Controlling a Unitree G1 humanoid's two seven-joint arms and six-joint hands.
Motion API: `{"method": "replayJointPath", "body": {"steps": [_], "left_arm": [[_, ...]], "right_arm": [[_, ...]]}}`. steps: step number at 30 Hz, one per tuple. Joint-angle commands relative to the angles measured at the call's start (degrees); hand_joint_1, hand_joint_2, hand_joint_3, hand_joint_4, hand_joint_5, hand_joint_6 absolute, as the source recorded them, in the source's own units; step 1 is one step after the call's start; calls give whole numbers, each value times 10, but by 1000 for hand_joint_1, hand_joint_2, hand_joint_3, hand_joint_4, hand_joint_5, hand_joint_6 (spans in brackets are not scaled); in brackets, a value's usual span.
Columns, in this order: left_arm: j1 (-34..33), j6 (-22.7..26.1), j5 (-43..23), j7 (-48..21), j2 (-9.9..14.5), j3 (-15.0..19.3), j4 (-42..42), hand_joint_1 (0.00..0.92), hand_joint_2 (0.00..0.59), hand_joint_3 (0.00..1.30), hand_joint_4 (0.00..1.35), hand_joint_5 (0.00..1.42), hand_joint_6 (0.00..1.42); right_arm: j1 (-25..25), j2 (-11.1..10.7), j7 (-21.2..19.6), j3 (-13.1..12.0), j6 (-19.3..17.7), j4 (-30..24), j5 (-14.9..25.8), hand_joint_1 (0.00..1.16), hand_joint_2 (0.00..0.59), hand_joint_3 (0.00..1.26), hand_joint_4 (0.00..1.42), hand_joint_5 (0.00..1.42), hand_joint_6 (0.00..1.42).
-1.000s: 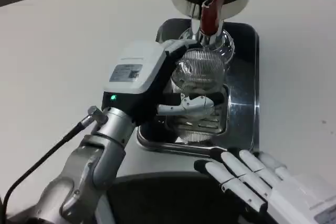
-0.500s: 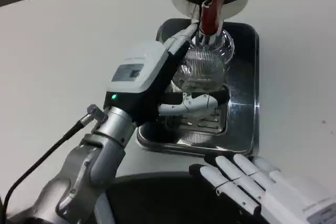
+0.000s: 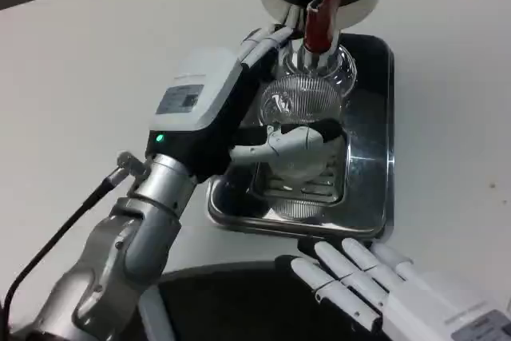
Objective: Grasp the cup under the faucet to collect the drink, then remove the cup.
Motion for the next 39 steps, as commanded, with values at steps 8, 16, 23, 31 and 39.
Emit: {"method": "replayJointPath", "body": {"steps": [8, 16, 23, 31, 39], "left_arm": [[87, -21, -42, -20, 40, 58, -123, 134, 86, 112, 98, 420, 807], [180, -55, -100, -3, 39, 143, -231, 109, 106, 284, 327, 544, 932], [190, -24, -241, -91, 45, 192, -341, 0, 115, 373, 413, 498, 709], [91, 156, -459, -245, 70, 205, -399, 0, 102, 304, 255, 311, 456], [-56, 295, -540, -321, 65, 172, -376, 0, 96, 170, 87, 195, 322]], "right_arm": [[37, 86, -1, 17, 7, -8, -18, 408, 436, 67, 0, 0, 0], [37, 86, -6, 23, 18, -8, -23, 398, 430, 73, 0, 0, 0], [36, 83, -7, 22, 19, -8, -22, 391, 425, 81, 0, 0, 0], [40, 86, -7, 29, 15, -8, -23, 386, 423, 83, 0, 0, 0], [42, 84, -9, 26, 9, -8, -16, 383, 423, 84, 0, 0, 0]]}}
